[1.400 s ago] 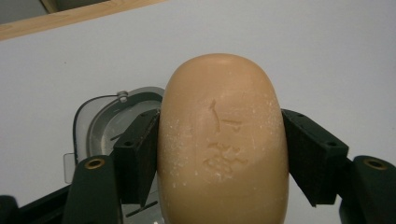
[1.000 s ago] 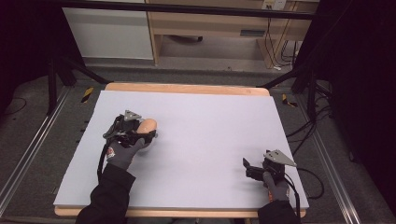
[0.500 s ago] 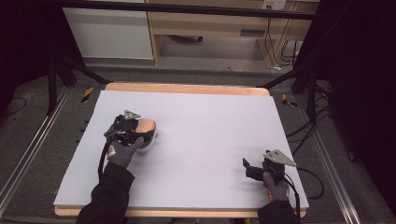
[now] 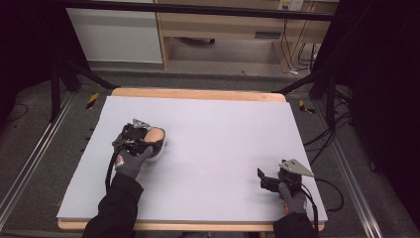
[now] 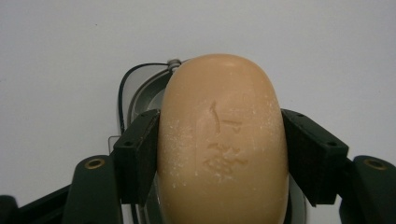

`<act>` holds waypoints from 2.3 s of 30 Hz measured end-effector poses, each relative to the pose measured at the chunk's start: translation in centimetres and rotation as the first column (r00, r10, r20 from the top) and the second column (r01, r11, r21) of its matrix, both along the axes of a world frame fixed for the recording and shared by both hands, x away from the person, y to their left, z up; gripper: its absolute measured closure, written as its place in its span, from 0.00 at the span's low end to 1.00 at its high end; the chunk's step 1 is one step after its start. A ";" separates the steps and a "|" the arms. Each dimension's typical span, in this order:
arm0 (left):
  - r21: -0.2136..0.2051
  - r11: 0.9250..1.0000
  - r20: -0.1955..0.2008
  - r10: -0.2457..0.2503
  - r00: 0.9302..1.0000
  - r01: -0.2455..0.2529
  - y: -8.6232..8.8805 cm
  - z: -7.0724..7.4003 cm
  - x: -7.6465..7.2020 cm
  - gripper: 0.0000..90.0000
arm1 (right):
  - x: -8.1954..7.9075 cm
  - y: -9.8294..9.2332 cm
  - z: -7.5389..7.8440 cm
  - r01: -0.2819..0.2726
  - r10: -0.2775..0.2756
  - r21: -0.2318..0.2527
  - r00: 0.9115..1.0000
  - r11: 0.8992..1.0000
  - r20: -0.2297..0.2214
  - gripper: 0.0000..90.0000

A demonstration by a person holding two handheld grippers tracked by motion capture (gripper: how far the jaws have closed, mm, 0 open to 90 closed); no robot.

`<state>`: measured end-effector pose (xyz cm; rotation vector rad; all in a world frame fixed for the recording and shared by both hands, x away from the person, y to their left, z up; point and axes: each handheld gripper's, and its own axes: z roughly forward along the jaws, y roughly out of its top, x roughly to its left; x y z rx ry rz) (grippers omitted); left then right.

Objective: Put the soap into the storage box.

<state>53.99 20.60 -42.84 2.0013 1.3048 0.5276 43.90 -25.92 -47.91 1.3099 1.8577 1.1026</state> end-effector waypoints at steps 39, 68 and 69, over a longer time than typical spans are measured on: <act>-0.064 0.995 0.084 -0.066 0.994 0.071 1.0 0.9 -2.3 0.26 | 0.0 0.2 0.0 0.002 -0.001 0.005 1.000 1.000 -0.009 0.03; -0.079 0.993 0.149 -0.075 0.986 0.088 7.3 -2.2 -9.0 0.18 | -0.3 0.1 0.1 -0.003 0.003 0.004 0.999 1.000 -0.037 0.03; -0.079 0.993 0.145 -0.072 0.987 0.084 7.7 -2.4 -9.1 0.18 | -0.4 0.1 0.2 -0.004 0.004 0.007 0.999 1.000 -0.038 0.03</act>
